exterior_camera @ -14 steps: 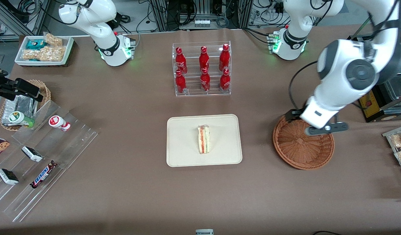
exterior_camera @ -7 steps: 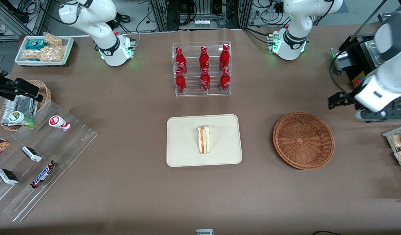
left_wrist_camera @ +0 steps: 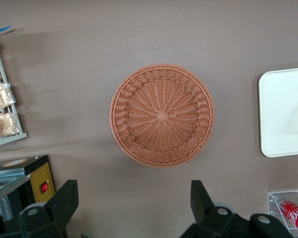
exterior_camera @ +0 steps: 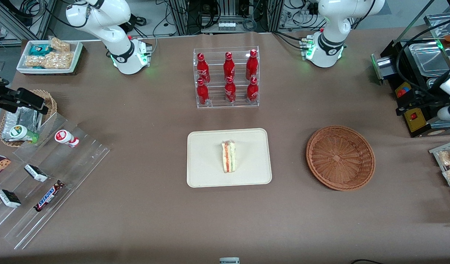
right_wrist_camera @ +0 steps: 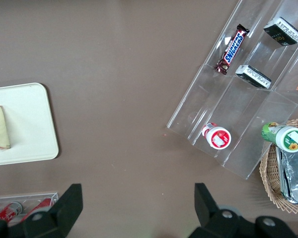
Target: Place sandwich from basket to tray
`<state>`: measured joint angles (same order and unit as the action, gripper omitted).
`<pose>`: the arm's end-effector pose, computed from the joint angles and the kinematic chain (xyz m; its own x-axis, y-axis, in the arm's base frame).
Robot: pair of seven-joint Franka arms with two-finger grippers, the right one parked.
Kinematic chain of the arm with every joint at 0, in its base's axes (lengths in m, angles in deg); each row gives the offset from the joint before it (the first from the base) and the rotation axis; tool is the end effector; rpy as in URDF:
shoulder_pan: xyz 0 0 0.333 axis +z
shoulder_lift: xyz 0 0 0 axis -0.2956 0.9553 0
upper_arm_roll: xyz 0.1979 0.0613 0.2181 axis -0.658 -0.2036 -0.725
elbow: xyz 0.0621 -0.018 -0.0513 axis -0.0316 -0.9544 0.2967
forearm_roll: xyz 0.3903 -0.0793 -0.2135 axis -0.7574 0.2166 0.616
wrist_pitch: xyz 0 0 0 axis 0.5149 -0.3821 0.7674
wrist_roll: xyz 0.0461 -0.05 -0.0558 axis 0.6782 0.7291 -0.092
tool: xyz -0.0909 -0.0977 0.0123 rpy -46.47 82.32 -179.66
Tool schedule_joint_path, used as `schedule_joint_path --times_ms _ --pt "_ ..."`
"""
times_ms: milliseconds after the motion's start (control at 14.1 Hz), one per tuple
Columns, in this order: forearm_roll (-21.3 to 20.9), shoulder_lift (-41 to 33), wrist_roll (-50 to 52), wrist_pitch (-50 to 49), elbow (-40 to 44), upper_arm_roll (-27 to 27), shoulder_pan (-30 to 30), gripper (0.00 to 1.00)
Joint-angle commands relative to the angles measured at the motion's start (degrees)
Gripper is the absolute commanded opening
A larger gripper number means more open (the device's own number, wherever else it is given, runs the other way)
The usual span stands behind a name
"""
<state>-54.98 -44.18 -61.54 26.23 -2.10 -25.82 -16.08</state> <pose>0.6146 0.0156 0.5766 0.9973 -0.0721 0.0147 -0.0720 -0.9974 -0.0042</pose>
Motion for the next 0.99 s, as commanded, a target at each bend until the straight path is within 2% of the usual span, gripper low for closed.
schedule_joint_path --times_ms 0,709,921 --pt "0.7 -0.1 -0.7 -5.0 1.1 -0.5 -0.8 1.00" --pt "1.1 -0.1 -0.2 -6.3 0.9 -0.4 -0.8 1.00" --pt "4.1 -0.1 -0.1 -6.9 0.8 -0.3 -0.8 1.00"
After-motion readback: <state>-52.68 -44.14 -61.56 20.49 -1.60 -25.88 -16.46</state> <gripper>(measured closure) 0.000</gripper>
